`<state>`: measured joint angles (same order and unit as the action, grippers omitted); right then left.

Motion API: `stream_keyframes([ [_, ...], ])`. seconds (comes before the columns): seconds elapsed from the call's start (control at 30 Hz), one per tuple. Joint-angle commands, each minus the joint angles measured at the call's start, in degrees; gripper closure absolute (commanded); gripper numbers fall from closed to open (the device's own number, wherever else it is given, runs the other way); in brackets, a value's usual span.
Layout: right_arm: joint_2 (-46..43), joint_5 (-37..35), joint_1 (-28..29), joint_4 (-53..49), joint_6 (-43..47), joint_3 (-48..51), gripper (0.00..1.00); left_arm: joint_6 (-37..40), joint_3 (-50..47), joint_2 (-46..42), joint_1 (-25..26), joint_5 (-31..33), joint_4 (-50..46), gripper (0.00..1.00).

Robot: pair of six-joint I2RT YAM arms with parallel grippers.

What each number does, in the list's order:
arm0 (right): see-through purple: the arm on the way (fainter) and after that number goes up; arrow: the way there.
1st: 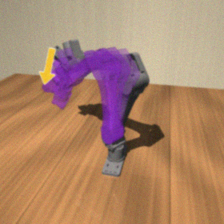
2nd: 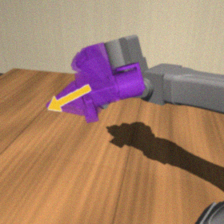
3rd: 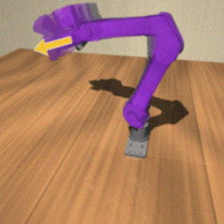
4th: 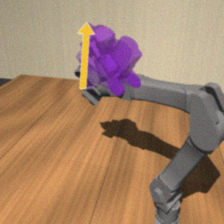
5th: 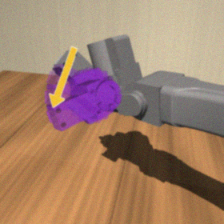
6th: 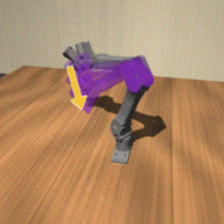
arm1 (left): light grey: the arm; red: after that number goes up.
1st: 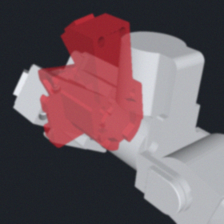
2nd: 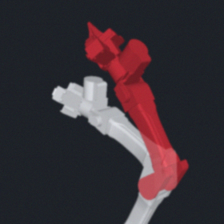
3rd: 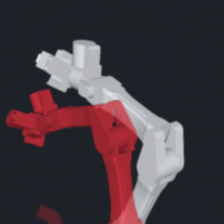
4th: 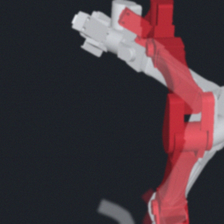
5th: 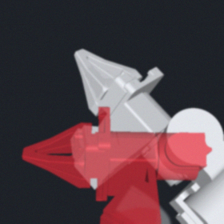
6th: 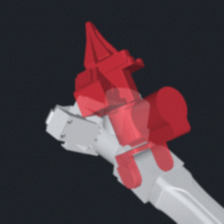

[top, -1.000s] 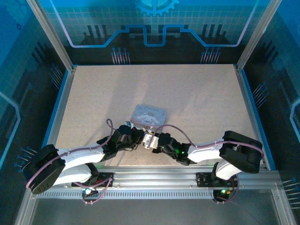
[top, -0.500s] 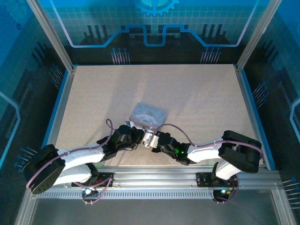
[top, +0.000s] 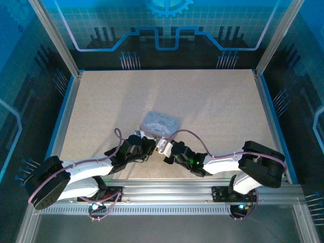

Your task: Unlock the padlock with the key

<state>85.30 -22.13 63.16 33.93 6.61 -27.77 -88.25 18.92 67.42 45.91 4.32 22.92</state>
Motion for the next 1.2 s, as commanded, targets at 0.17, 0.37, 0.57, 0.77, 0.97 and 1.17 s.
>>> stream_keyframes([
  [0.17,-2.2,7.7,-2.9,-1.9,-21.3,-2.4,1.0,0.3,0.1,-0.3,0.4,-1.4,2.7,0.95],
  [0.37,-2.1,11.7,-4.3,1.6,-30.2,-0.9,1.0,0.4,-0.3,0.0,0.5,-1.2,2.8,0.95],
  [0.57,-1.5,11.8,-4.4,0.1,-30.8,-1.2,1.0,0.5,-0.3,0.3,0.5,-1.3,3.4,0.94],
  [0.77,-0.1,11.5,-4.4,0.0,-31.4,-1.2,1.0,0.5,-0.6,0.5,0.5,-0.8,3.3,0.85],
  [0.97,1.0,11.4,-4.5,-0.4,-33.1,-1.3,1.0,0.9,-0.8,0.5,0.5,-0.3,2.7,0.76],
  [1.17,1.6,11.5,-4.6,-1.1,-36.3,-0.8,1.0,2.0,-1.0,-0.2,0.5,0.5,0.5,0.67],
])
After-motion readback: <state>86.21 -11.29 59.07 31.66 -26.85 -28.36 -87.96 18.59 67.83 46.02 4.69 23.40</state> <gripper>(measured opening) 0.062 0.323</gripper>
